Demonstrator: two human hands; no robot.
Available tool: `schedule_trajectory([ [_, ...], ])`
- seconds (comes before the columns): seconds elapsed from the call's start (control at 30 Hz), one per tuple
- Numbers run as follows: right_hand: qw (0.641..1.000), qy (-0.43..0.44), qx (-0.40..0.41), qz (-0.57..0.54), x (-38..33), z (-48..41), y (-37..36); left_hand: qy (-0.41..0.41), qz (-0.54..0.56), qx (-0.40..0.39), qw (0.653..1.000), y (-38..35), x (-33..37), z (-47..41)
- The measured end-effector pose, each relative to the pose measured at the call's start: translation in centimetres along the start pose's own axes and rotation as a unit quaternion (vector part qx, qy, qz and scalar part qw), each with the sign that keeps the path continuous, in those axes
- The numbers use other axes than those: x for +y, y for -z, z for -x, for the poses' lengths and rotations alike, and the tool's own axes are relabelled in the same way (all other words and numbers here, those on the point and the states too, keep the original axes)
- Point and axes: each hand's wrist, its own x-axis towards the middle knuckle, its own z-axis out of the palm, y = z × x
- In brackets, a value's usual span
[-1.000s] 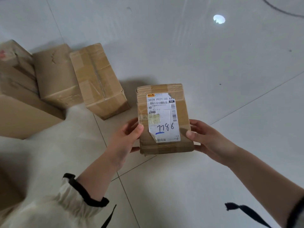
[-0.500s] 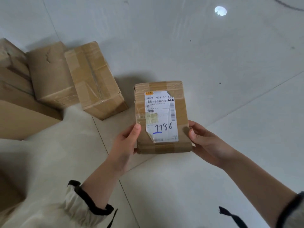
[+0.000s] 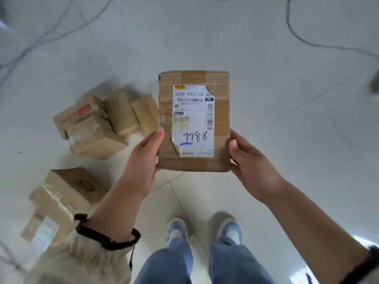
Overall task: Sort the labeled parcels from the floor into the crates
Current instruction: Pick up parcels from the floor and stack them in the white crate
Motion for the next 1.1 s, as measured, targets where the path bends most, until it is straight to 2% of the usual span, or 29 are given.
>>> schedule_trajectory([
  [0.23, 0.997, 0.051, 0.059, 0.024, -23.3, 19.8, -6.6, -0.018, 0.022, 0.0, 1.0, -3.8, 19.5, 20.8],
  [0.3, 0.994, 0.067, 0.077, 0.031, -28.7, 24.7, -8.4, -0.026, 0.034, 0.008, 0.999, -4.3, 24.1, 26.3],
  [0.43, 0.988, 0.116, 0.098, 0.035, -37.0, 32.0, -11.7, -0.056, 0.039, -0.043, 0.997, -4.0, 31.8, 35.6],
  [0.63, 0.981, 0.166, 0.098, 0.035, -42.1, 38.7, -15.4, -0.126, 0.049, -0.081, 0.987, -2.5, 37.1, 44.3],
  [0.87, 0.967, 0.203, 0.137, 0.066, -43.6, 42.8, -16.8, -0.161, 0.037, -0.119, 0.979, -2.6, 38.4, 47.2],
  [1.0, 0.953, 0.228, 0.189, 0.067, -43.7, 45.5, -17.0, -0.171, 0.003, -0.188, 0.967, -3.7, 39.2, 47.9],
  [1.1, 0.935, 0.253, 0.244, 0.038, -43.9, 48.5, -17.4, -0.2, -0.036, -0.257, 0.945, -4.8, 40.8, 48.8],
])
